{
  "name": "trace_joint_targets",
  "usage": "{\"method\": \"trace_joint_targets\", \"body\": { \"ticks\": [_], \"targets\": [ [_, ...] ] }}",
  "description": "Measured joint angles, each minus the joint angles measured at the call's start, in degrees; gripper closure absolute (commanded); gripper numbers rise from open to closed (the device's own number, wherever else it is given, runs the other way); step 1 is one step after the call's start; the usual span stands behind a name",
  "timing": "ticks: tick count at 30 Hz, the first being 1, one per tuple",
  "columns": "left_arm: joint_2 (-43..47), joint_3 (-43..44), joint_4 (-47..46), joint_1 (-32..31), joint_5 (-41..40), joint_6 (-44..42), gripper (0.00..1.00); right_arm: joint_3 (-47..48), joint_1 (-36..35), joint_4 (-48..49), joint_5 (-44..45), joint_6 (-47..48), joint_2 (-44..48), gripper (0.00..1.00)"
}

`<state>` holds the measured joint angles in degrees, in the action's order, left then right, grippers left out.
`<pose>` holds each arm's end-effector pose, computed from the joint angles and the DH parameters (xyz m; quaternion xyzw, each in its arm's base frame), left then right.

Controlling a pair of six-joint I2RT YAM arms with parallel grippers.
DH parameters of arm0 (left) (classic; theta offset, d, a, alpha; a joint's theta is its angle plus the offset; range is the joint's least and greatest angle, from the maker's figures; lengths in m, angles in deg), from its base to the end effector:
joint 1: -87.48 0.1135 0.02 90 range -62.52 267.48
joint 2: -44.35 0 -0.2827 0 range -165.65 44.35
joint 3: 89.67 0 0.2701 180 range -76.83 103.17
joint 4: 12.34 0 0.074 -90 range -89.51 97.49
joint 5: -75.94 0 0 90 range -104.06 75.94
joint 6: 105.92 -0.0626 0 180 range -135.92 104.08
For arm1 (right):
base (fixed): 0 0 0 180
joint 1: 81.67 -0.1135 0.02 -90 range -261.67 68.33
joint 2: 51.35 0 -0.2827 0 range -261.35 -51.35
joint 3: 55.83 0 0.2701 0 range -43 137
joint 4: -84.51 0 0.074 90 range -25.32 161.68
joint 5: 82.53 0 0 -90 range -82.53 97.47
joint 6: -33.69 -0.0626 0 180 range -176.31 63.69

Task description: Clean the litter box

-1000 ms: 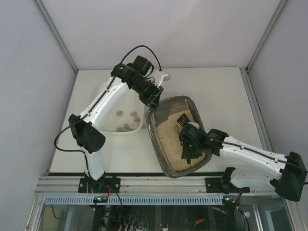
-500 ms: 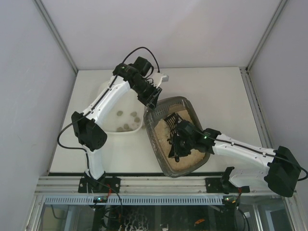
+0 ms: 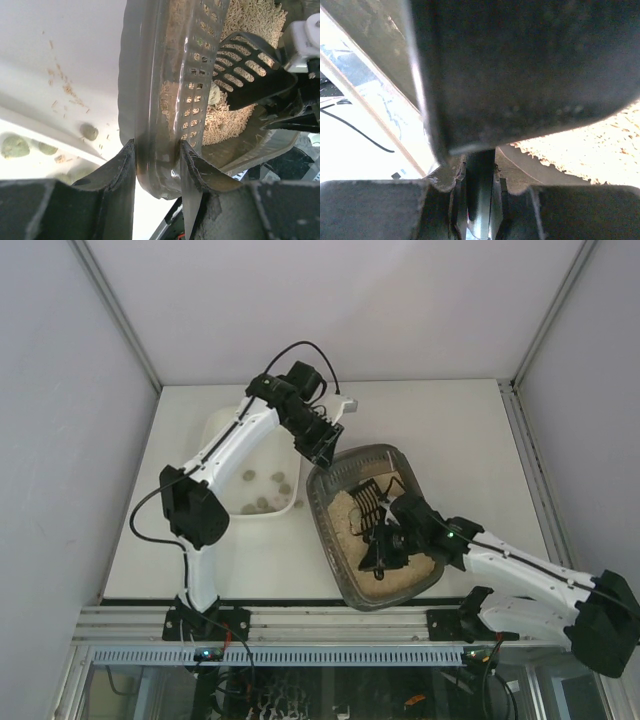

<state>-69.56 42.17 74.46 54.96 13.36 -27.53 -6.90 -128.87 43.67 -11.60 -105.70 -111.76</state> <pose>0.3541 -0.2599 0.3342 0.3990 0.8688 -0.2614 0.1329 0.1389 0.1801 0.2002 -0.0356 0.9342 0.3421 0.0948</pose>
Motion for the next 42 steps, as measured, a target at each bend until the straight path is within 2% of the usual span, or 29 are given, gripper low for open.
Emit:
{"method": "trace_joint_targets", "body": {
  "ticks": [7, 17, 20, 22, 25, 26, 28, 30, 38, 42],
  "targets": [
    [-5.51, 1.88, -2.05, -1.22, 1.7, 0.04, 1.0, -5.22, 4.72, -4.79, -3.28, -0.15, 8.92, 1.0],
    [-14.12, 7.56, -3.87, -0.52, 1.64, 0.17, 0.98, -9.31, 7.67, -3.28, -5.25, -0.76, 12.76, 1.0],
    [-15.47, 7.89, -5.05, -0.28, 1.49, 0.59, 0.87, -10.99, 8.96, -0.61, -5.57, -1.57, 14.08, 1.0],
    [-16.28, 7.89, -5.95, -0.07, 1.2, 1.01, 0.7, -12.13, 9.79, 1.01, -5.84, -2.03, 14.53, 1.0],
    [-17.18, 7.89, -7.02, 0.2, 0.79, 1.6, 0.52, -13.53, 10.8, 2.99, -6.38, -2.45, 14.53, 1.0],
    [-17.33, 7.89, -7.3, 0.2, 0.61, 1.64, 0.43, -13.92, 11.1, 3.82, -6.58, -2.49, 14.53, 1.0],
    [-17.49, 7.89, -8.94, 0.24, -2.54, 1.73, 0.15, -14.58, 11.69, 5.18, -6.73, -2.45, 14.51, 1.0],
    [-17.49, 8.24, -10.49, 0.66, -4.83, 1.66, 0.0, -14.88, 12.41, 6.05, -7.04, -2.62, 14.45, 1.0],
    [-15.67, 8.7, -12.59, 3.19, -8.92, 2.47, 0.0, -18.67, 14.25, 13.27, -8.68, -5.11, 15.45, 1.0],
    [-8.46, 4.35, -12.66, 3.5, -8.98, 2.38, 0.0, -20.59, 14.32, 15.76, -9.01, -6.43, 17.49, 1.0]
  ]
}}
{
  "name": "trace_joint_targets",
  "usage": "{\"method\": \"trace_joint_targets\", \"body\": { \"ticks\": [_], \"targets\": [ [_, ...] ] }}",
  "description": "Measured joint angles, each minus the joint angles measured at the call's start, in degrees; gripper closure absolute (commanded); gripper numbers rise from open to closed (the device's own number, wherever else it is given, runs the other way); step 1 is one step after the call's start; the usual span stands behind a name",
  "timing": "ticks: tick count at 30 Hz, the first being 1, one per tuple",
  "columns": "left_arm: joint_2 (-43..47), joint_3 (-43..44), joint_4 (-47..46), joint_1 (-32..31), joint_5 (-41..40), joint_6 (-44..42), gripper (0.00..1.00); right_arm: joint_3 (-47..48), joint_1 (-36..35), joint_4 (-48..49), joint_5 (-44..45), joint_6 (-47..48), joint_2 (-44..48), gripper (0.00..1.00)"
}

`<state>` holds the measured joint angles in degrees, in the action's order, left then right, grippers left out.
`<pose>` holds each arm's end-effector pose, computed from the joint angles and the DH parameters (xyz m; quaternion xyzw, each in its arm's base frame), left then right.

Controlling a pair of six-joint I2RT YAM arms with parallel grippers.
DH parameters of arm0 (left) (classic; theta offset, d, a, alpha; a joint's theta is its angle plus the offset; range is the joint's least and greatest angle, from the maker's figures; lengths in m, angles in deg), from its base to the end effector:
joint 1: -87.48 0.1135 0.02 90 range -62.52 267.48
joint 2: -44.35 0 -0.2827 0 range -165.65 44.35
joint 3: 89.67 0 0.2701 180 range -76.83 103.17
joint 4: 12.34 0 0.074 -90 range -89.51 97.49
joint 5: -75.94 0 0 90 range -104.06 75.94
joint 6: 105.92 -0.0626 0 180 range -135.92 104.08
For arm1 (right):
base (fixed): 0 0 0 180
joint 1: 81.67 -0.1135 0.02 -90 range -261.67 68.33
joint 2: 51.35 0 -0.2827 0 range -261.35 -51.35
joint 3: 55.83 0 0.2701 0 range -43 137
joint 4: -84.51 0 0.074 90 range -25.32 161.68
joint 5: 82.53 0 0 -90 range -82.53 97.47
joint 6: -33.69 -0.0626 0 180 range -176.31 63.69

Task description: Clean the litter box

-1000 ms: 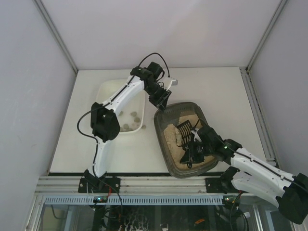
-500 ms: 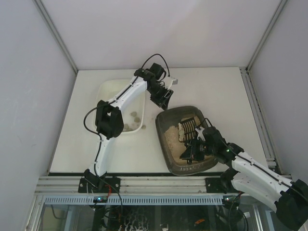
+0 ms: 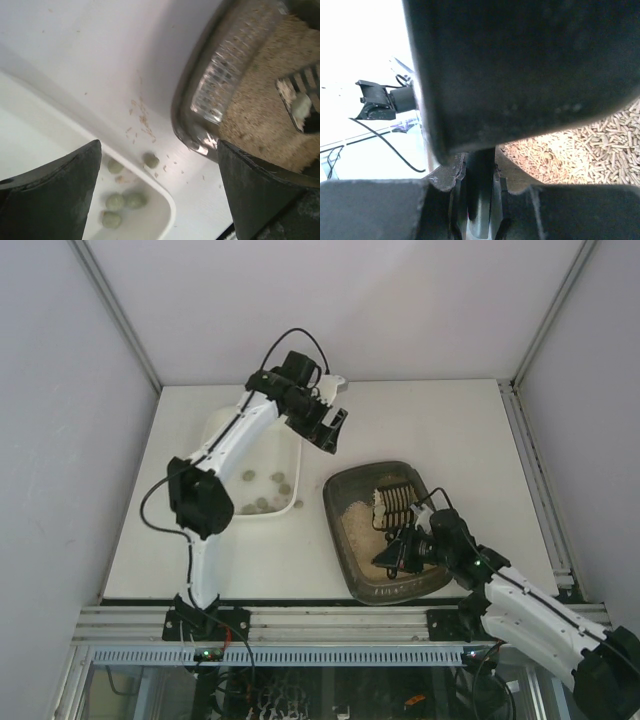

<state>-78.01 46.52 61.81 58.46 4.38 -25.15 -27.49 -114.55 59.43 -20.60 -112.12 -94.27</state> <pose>0.4273 -0.2597 0.3010 0.3514 0.8880 -0.1960 0.2224 0.1300 0.1191 0.1555 0.0734 0.8810 0.4454 0.1417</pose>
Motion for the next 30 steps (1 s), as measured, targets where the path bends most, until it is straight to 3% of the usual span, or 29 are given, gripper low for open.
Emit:
{"method": "trace_joint_targets", "body": {
  "ticks": [8, 14, 22, 30],
  "targets": [
    [23.54, -7.82, 4.44, 0.17, 2.75, -2.1, 0.0, -5.6, 0.2, 2.43, 3.02, -0.9, 18.32, 1.0],
    [39.78, -18.84, 7.72, 0.17, 2.64, -3.23, 0.0, -7.89, -0.96, 3.82, 6.34, 1.64, 24.02, 1.0],
    [48.65, -34.07, 9.73, 0.17, 0.37, -3.41, 0.0, -6.99, -9.84, 0.68, 14.97, 9.53, 27.56, 1.0],
    [54.75, -45.59, 8.41, 0.17, -1.79, -3.39, 0.0, -12.87, -11.91, 10.19, 15.65, 8.07, 33.11, 1.0]
  ]
}}
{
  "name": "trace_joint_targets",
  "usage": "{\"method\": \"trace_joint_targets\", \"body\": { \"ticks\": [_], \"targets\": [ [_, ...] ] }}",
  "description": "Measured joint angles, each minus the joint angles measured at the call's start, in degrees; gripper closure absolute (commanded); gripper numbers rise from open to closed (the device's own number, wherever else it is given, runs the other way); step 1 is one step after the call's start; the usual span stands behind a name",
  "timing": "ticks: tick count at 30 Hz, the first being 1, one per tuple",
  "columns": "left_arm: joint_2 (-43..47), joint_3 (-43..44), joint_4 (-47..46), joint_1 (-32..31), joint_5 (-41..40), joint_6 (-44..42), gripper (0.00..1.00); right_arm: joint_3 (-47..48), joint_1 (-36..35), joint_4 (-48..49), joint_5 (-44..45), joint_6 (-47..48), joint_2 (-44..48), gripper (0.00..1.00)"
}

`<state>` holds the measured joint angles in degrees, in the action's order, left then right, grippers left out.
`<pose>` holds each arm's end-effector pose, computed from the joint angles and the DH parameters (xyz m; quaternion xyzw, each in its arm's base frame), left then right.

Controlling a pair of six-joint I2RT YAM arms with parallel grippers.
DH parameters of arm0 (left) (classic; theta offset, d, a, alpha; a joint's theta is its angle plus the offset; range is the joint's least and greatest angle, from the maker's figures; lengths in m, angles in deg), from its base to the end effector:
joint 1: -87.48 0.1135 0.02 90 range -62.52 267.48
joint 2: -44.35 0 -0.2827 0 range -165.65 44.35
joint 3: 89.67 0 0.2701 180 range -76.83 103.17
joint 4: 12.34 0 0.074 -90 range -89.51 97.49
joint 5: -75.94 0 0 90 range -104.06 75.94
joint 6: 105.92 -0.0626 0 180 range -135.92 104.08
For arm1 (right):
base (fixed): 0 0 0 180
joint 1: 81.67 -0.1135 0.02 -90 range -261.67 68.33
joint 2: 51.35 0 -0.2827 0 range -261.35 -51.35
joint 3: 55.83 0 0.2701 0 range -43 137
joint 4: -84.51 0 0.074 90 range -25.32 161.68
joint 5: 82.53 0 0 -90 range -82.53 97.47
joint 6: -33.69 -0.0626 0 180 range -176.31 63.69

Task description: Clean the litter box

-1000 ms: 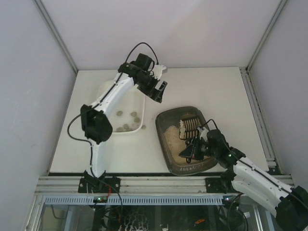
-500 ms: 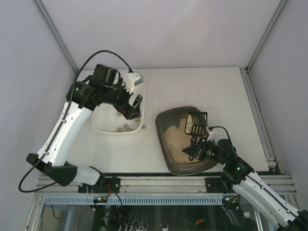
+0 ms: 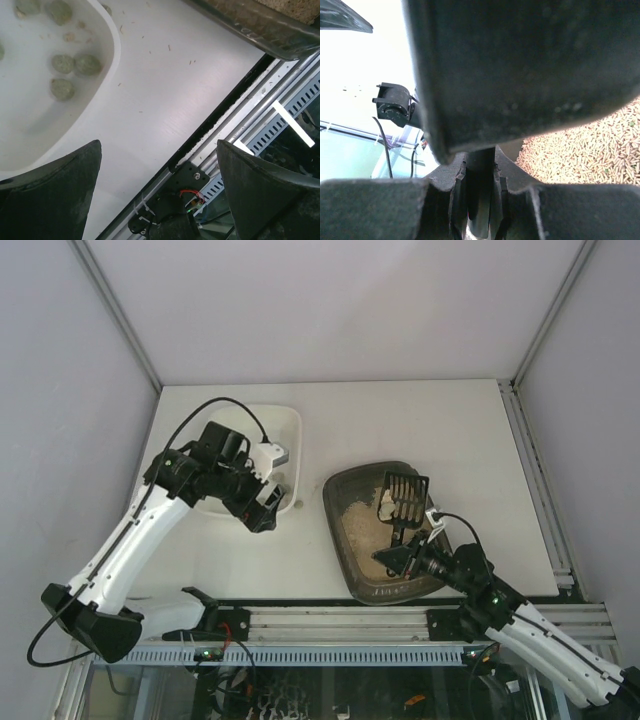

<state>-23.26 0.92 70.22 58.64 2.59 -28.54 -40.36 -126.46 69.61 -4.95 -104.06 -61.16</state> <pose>0.1918 -0.1261 0.3648 0.3735 0.8795 -0.1749 0.2373 0.0924 0.1107 0.1666 -0.0505 0.7589 0.5224 0.3857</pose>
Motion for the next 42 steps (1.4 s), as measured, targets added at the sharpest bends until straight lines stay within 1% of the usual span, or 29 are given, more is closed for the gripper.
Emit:
{"method": "trace_joint_targets", "body": {
  "ticks": [5, 8, 10, 13, 17, 22, 28, 30, 33, 35, 37, 42],
  "targets": [
    [0.17, -4.13, -1.38, 0.07, -0.37, 0.0, 0.0, -1.46, 0.09, 2.34, 0.74, -2.05, 1.38, 1.0],
    [0.2, -5.01, -2.38, 0.11, -0.28, 0.0, 0.0, -1.95, 1.36, 3.13, 0.9, -5.6, 1.36, 1.0],
    [0.24, -6.05, -3.3, 0.11, -0.15, 0.0, 0.0, -1.95, 2.21, 4.15, 0.0, -9.16, -0.37, 1.0],
    [0.24, -7.63, -4.13, 0.11, 0.02, 0.0, 0.0, -1.95, 2.25, 8.55, -1.84, -15.39, -5.07, 1.0],
    [0.24, -8.22, -4.63, 0.11, 0.07, 0.0, 0.0, -1.95, -0.55, 12.33, -2.25, -21.22, -7.3, 1.0],
    [0.24, -8.44, -5.22, 0.11, 0.04, 0.0, 0.0, -1.95, -1.46, 14.29, -2.75, -27.15, -5.57, 1.0],
    [0.39, -8.92, -5.38, 0.11, 0.09, 0.02, 0.0, -1.95, -1.55, 12.39, -8.5, -35.28, -4.96, 1.0],
    [0.5, -8.98, -5.38, 0.11, 0.15, 0.02, 0.0, -1.95, -2.51, 13.33, -9.6, -39.08, -3.76, 1.0],
    [0.5, -8.96, -5.38, 0.11, 0.26, 0.02, 0.0, -1.95, -5.97, 16.37, -8.83, -43.6, 1.11, 1.0],
    [0.5, -8.96, -5.38, 0.11, 0.26, 0.02, 0.0, -1.95, -7.48, 18.14, -7.89, -44.65, 5.11, 1.0],
    [0.5, -8.96, -5.38, 0.11, 0.24, 0.02, 0.0, -1.95, -8.09, 20.09, -7.1, -44.94, 7.1, 1.0],
    [0.5, -8.96, -5.38, 0.11, 0.26, 0.02, 0.0, -1.95, -8.13, 23.17, -5.62, -44.96, 5.68, 1.0]
  ]
}}
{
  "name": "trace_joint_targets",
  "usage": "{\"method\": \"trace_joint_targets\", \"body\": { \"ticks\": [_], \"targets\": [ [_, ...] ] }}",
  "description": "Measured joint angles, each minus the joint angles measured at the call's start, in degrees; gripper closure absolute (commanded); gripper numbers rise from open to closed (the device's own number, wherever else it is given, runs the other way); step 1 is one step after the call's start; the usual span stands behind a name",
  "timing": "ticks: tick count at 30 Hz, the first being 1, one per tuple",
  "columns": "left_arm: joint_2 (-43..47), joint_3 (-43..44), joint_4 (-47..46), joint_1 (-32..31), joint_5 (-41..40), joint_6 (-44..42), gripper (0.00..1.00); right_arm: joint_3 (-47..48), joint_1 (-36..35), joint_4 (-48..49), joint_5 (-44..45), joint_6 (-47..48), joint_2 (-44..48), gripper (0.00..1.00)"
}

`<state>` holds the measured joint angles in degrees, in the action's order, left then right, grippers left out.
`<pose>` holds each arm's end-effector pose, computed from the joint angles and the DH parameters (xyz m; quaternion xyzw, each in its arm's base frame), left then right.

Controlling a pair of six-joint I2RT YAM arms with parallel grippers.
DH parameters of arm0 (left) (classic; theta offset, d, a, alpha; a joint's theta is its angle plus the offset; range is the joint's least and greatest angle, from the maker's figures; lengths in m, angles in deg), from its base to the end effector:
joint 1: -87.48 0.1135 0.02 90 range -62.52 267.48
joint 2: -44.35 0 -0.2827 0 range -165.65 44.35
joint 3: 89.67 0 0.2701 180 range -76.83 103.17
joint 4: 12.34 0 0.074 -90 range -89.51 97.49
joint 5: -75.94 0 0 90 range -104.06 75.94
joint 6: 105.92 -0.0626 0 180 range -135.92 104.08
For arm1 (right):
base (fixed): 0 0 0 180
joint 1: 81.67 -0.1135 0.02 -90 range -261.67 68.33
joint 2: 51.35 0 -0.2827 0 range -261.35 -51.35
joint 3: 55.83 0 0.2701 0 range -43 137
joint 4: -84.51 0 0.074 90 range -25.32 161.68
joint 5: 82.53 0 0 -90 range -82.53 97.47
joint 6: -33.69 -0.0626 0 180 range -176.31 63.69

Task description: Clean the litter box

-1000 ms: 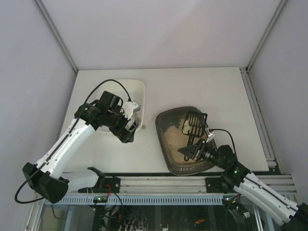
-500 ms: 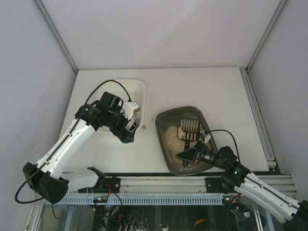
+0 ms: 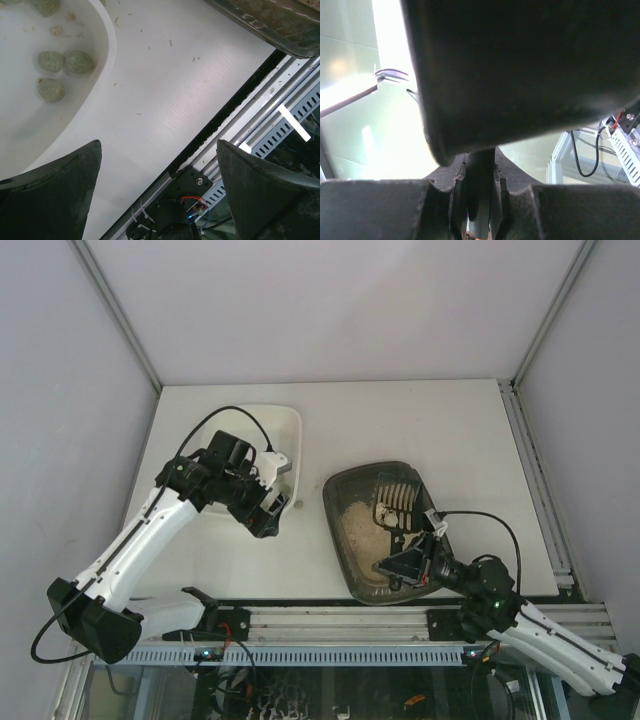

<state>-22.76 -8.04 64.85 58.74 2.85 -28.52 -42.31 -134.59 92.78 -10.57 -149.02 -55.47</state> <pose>0.1955 -0.1280 0.3227 0.3718 0.8870 -0.1743 0.2113 0.0640 0.1168 0.2185 0.0793 0.5911 0.7891 0.1472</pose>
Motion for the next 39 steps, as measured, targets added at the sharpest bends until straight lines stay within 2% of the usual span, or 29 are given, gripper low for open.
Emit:
{"method": "trace_joint_targets", "body": {
  "ticks": [10, 18, 21, 24, 26, 31, 35, 39],
  "targets": [
    [0.0, 0.0, 0.0, 0.0, -0.02, 0.0, 0.0, 0.0, 0.46, 1.44, 2.8, -0.26, -5.29, 1.0],
    [-0.22, 0.0, 0.0, 0.0, -0.02, 0.02, 0.0, 0.0, 4.74, -0.46, 3.34, -2.62, -7.13, 1.0],
    [-0.5, 0.0, 0.0, 0.0, -0.11, 0.02, 0.0, 0.0, 4.87, -8.48, 3.87, -1.66, -7.65, 1.0],
    [-0.94, 0.0, -0.04, 0.0, -0.26, 0.09, 0.0, 1.9, 3.04, -24.44, 6.19, 1.27, -10.01, 1.0],
    [-1.42, 0.0, -0.07, 0.0, -0.24, 0.13, 0.0, 6.43, 2.29, -32.06, 8.31, 4.7, -10.62, 1.0],
    [-2.8, 0.0, -0.07, 0.0, -0.26, 0.26, 0.0, 10.27, 2.54, -41.77, 11.87, 9.68, -6.82, 1.0],
    [-3.04, 0.0, -0.07, 0.0, -0.24, 0.46, 0.0, 5.84, 3.67, -41.33, 10.49, 8.85, -1.42, 1.0],
    [-3.04, 0.0, -0.11, 0.0, -0.28, 0.48, 0.0, 2.25, 4.15, -32.48, 6.62, 8.59, 1.09, 1.0]
  ]
}}
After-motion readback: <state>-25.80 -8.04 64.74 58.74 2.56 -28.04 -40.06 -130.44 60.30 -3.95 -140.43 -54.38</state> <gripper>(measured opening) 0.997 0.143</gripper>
